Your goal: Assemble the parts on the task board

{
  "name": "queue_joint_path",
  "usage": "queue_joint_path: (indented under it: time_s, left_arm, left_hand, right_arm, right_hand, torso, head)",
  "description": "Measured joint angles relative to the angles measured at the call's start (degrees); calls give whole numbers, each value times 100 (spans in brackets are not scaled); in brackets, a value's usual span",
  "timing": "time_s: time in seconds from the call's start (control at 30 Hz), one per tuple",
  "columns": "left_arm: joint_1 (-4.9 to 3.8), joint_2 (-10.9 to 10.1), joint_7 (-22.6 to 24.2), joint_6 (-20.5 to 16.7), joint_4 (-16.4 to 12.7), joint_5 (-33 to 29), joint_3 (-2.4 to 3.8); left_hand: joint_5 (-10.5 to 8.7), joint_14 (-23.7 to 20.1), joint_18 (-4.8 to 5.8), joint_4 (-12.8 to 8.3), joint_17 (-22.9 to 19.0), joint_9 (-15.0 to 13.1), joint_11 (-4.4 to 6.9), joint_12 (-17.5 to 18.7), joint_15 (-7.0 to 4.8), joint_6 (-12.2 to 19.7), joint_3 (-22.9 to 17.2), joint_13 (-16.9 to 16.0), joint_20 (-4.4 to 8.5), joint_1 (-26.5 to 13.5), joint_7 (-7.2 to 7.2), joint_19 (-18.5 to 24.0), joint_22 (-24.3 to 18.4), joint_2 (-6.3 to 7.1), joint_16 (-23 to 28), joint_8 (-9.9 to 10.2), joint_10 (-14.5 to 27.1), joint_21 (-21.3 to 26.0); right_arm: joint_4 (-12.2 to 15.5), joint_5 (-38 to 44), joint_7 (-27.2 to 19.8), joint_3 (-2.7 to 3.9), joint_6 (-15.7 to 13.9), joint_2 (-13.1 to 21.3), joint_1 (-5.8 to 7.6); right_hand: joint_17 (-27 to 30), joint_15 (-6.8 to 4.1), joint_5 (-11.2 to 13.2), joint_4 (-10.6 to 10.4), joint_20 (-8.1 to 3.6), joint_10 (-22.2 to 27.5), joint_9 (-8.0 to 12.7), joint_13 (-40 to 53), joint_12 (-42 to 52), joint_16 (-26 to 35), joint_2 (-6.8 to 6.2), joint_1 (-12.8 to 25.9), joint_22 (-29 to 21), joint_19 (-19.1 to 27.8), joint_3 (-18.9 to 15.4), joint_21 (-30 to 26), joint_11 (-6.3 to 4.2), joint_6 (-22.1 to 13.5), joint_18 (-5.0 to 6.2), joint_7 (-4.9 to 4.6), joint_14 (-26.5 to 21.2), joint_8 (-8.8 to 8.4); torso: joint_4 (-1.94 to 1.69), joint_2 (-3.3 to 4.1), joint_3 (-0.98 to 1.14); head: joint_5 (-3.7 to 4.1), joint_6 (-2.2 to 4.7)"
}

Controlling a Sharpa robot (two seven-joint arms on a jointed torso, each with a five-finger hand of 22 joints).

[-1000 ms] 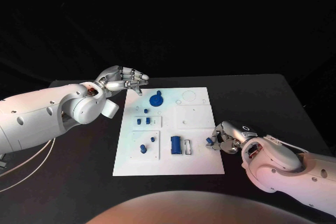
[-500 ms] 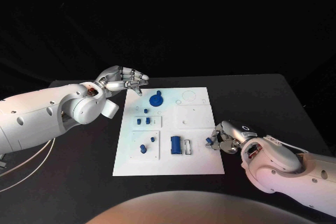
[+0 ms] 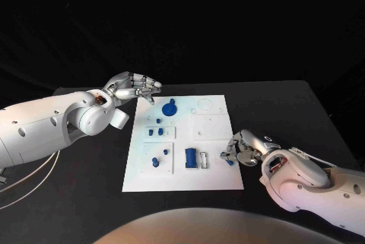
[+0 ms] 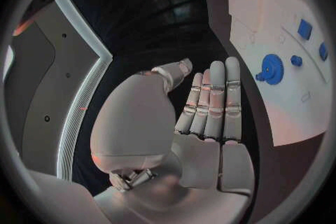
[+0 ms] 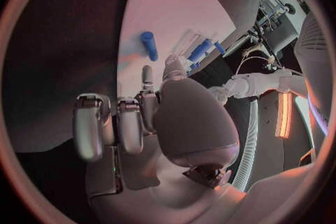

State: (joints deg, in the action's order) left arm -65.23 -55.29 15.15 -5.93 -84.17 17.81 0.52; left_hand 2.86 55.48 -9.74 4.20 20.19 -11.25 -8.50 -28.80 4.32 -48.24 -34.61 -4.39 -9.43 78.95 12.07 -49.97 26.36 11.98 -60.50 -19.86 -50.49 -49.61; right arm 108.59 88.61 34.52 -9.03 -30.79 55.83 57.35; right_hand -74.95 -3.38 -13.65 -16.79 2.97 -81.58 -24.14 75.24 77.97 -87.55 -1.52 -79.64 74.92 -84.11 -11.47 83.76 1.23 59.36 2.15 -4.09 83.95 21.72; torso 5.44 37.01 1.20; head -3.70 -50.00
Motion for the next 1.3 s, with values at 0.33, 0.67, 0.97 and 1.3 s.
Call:
queue_joint_path:
  time_s: [0.33,0.67,0.97,1.3]
  left_arm:
    - [0,-3,-8,-1,1,4,0]
    - [0,-3,-20,-1,6,11,0]
    - [0,-3,-28,-1,5,19,0]
    - [0,-17,-35,0,2,47,0]
  left_hand:
    - [0,0,0,0,0,0,0,0,0,21,0,0,0,0,20,0,0,0,0,0,0,0]
    - [0,0,0,0,0,0,0,0,0,21,0,0,0,0,20,0,1,0,0,0,0,0]
    - [0,0,0,0,0,0,-2,-8,0,21,0,0,0,0,20,0,-1,0,0,0,2,0]
    - [0,0,0,0,0,0,-21,-21,0,21,0,0,0,0,20,0,-7,0,0,0,21,0]
  right_arm:
    - [-36,-83,5,1,-108,55,31]
    - [32,-79,3,-1,-16,60,34]
    - [7,-121,27,-10,357,61,13]
    - [12,-120,-57,-14,369,72,-29]
  right_hand:
    - [0,0,0,13,0,-23,-16,-3,-7,0,-49,29,0,0,-55,-11,-22,0,0,0,0,0]
    - [1,73,0,-13,27,169,29,-42,-500,35,-759,169,-1,21,-247,-361,45,-523,0,-213,8,-245]
    - [1,175,0,-19,116,428,117,-336,-860,66,-891,301,-1,10,29,-557,149,-833,0,-339,8,-386]
    - [2,257,-121,-43,197,1026,271,-1104,-1703,111,-1516,1596,-1,11,-299,-790,246,-1044,0,-450,8,-468]
  torso:
    - [0,0,1]
    - [7,1,8]
    - [2,1,3]
    - [-4,1,1]
  head:
    - [-8,0]
    - [2,0]
    - [16,0]
    - [17,0]
